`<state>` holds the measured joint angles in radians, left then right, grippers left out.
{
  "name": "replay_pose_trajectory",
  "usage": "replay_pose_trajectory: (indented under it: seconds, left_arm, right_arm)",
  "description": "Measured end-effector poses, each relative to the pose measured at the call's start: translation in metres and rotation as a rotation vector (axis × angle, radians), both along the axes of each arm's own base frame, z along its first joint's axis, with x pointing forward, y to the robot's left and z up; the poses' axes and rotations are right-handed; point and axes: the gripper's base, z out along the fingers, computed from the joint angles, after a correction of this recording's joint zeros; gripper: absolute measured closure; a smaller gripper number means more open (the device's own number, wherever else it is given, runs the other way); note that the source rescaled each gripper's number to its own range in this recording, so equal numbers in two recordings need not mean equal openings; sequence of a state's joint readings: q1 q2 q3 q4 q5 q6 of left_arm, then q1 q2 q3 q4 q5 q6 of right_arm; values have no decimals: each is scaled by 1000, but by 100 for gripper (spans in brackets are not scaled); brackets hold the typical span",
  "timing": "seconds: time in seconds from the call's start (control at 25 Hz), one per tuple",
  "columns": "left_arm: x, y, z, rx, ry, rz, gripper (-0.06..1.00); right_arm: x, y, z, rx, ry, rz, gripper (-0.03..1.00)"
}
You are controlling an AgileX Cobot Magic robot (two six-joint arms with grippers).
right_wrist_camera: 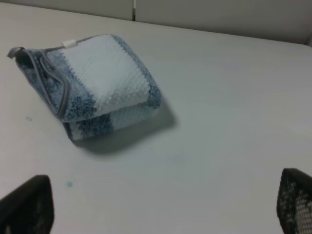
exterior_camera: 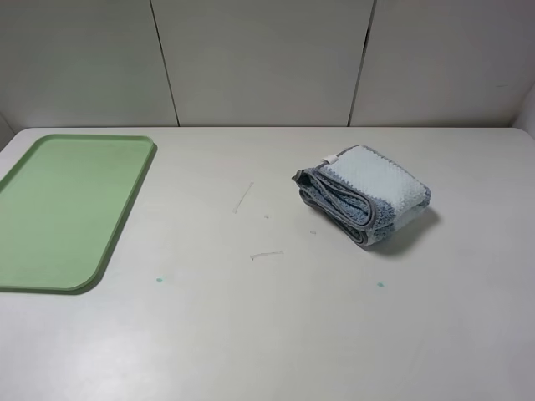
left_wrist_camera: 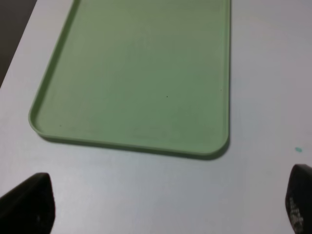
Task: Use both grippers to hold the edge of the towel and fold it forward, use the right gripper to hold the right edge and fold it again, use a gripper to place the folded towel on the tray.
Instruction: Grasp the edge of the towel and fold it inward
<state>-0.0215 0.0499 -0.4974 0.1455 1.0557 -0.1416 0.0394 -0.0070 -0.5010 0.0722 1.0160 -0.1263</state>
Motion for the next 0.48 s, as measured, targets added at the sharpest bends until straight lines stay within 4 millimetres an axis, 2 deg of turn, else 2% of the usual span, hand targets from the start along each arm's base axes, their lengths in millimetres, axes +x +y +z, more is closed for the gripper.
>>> replay_pose_trajectory:
  seconds: [0.48]
  left_arm:
    - [0,0,0,0,0,0,0]
  right_arm:
    - [0,0,0,5,0,1,-3]
